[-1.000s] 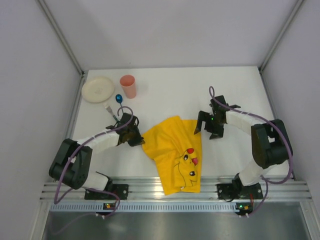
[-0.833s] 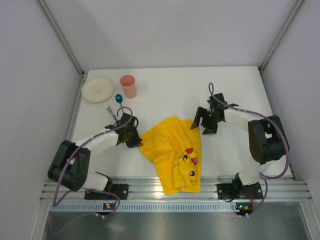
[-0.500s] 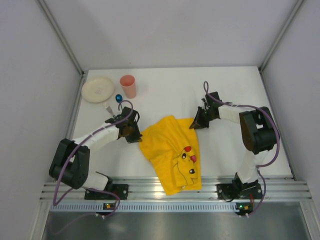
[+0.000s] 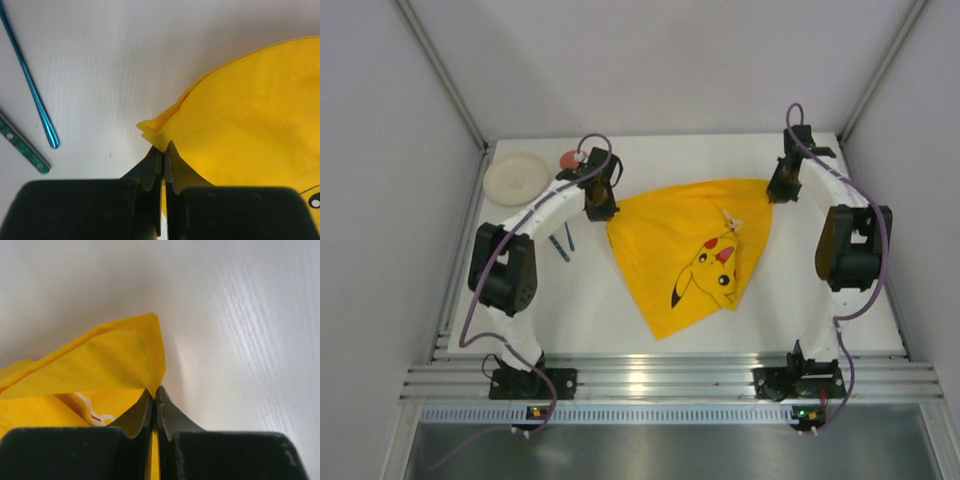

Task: Set the dinner table for one person

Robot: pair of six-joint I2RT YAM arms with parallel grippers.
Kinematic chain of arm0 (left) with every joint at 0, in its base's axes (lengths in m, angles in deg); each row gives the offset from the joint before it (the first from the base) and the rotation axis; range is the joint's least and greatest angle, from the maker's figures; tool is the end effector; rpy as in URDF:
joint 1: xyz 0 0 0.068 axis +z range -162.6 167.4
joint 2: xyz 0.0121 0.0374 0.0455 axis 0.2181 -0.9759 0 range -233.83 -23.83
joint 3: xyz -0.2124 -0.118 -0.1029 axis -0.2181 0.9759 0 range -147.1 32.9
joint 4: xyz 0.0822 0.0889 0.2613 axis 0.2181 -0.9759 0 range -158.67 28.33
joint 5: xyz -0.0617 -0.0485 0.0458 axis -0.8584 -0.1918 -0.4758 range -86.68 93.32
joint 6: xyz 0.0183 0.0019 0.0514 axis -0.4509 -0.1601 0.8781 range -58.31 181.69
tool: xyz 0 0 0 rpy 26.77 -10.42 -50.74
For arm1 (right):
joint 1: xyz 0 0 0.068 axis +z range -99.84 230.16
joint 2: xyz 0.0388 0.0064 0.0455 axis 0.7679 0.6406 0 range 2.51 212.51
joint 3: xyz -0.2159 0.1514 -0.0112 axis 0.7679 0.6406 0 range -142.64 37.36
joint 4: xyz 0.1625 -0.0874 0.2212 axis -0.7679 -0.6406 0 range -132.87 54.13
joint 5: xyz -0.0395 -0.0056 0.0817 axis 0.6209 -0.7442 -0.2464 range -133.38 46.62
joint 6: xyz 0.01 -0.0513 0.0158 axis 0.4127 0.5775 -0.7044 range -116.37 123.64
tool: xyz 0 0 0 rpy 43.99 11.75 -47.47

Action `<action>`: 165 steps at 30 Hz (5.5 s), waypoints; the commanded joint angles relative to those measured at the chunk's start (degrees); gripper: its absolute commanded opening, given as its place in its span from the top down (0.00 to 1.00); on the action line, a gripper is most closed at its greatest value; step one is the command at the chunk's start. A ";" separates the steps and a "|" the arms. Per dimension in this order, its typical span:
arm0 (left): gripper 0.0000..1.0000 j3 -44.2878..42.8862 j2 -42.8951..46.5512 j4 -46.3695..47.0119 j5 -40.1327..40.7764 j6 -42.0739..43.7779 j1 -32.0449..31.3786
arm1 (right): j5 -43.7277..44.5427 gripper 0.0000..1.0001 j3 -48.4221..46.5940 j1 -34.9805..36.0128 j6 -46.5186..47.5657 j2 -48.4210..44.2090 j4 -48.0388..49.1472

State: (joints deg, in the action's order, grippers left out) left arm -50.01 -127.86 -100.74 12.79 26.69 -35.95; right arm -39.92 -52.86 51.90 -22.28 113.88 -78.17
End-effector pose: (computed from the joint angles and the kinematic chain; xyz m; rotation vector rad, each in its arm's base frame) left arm 0.3814 -0.1581 0.2227 -0.3215 2.5855 -0.1496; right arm 0.4385 0.0110 0.2093 0.5793 2.6132 0.0723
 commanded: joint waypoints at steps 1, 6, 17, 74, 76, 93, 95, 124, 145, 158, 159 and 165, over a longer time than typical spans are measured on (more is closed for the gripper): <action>1.00 -10.66 -7.75 -7.41 5.81 1.61 0.41 | 5.94 1.00 -10.64 0.02 2.70 6.04 -6.56; 0.99 -25.50 -17.94 -12.33 11.42 3.80 0.50 | 6.20 0.94 -24.55 -0.07 5.69 14.73 -11.02; 0.29 -27.75 -11.49 -15.69 6.00 0.82 -1.51 | 0.77 0.00 -11.59 -1.03 3.86 3.79 -6.92; 1.00 7.94 4.97 -10.67 0.28 2.40 -5.31 | 8.03 1.00 24.04 -4.89 3.59 -16.89 -5.85; 1.00 7.94 5.68 -11.29 -0.07 2.40 -4.77 | 9.01 1.00 23.16 -6.39 4.11 -17.07 -7.61; 0.58 10.24 9.54 -13.22 -3.15 -2.61 -4.68 | 5.68 0.10 21.40 -9.21 3.85 -18.99 -9.02; 0.39 8.66 10.60 -14.01 -1.49 -3.23 -4.60 | 3.84 0.10 20.52 -8.77 3.33 -21.10 -9.20; 0.32 -46.28 -25.16 -8.39 5.12 2.40 14.92 | -0.83 0.09 19.11 -4.29 4.55 -31.22 -14.21; 1.00 -44.18 -17.97 -9.79 -0.16 12.14 4.83 | -15.30 0.09 -6.44 8.70 5.17 -20.60 -13.68; 1.00 -29.78 -6.90 -11.56 -0.51 11.19 -13.99 | -23.51 0.11 -4.19 18.39 -0.54 -16.80 -3.67; 1.00 -29.15 -6.19 -11.47 -0.16 11.01 -14.78 | -23.33 0.12 -3.22 18.30 -0.46 -16.89 -3.31; 1.00 -27.21 -2.23 -9.36 -3.49 9.43 -16.02 | -19.55 0.22 6.53 20.14 -0.19 -17.51 0.11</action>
State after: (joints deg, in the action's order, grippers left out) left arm -76.72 -135.80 -113.33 10.78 37.77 -51.82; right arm -62.36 -48.84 70.68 -22.93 97.82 -81.54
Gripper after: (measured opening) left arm 0.093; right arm 0.810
